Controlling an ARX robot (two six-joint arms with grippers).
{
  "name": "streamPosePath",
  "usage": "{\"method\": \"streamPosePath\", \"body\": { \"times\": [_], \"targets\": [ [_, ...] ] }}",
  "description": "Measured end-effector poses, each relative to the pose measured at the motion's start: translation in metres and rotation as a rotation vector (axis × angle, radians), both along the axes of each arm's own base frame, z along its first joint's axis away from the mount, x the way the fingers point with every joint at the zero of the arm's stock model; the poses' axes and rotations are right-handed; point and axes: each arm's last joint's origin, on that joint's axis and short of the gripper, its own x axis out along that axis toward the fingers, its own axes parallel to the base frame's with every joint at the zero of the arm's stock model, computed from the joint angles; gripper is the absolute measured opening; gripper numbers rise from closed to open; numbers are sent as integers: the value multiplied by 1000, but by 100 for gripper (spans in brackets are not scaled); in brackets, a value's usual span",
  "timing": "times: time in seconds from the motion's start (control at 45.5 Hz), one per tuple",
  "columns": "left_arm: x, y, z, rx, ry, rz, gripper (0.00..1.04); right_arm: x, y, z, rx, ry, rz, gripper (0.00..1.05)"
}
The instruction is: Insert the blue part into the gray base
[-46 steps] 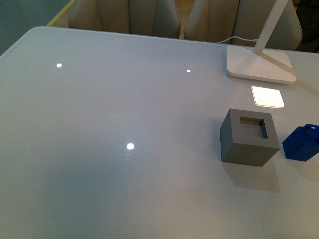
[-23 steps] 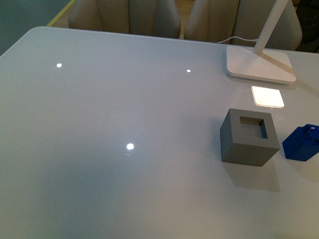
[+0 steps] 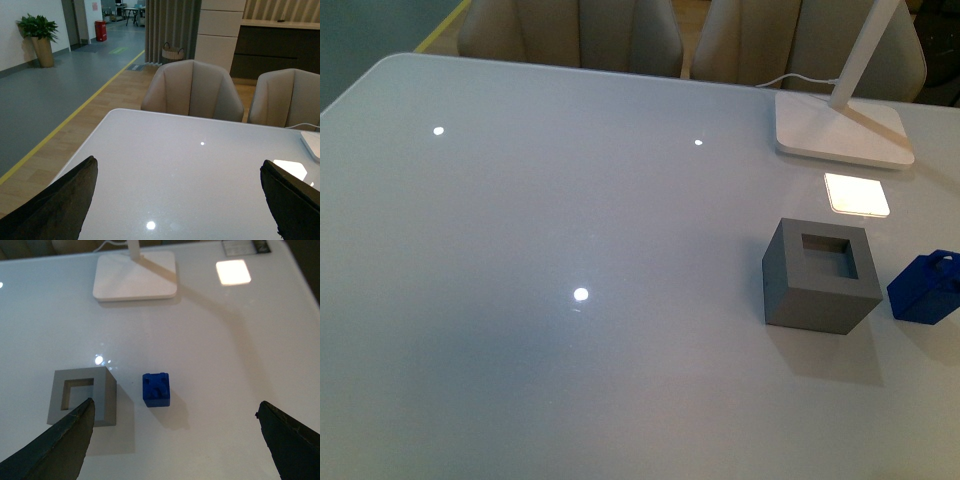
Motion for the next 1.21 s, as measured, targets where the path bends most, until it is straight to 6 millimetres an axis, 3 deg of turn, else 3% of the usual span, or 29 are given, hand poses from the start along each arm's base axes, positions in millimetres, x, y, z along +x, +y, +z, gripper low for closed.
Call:
{"method": "streamPosePath", "body": {
  "times": [0.198, 0.505, 0.835, 1.209],
  "targets": [
    [0, 0, 0, 0, 0, 0, 97, 65, -15, -32, 29, 237, 102, 96],
    [0, 0, 0, 0, 0, 0, 97, 121, -21, -92, 95, 484, 127, 96],
    [0, 0, 0, 0, 0, 0, 97, 155, -19, -124, 153, 586, 91, 96],
    [0, 0, 0, 0, 0, 0, 97, 171, -22, -147, 173, 646, 56, 96]
  ]
}}
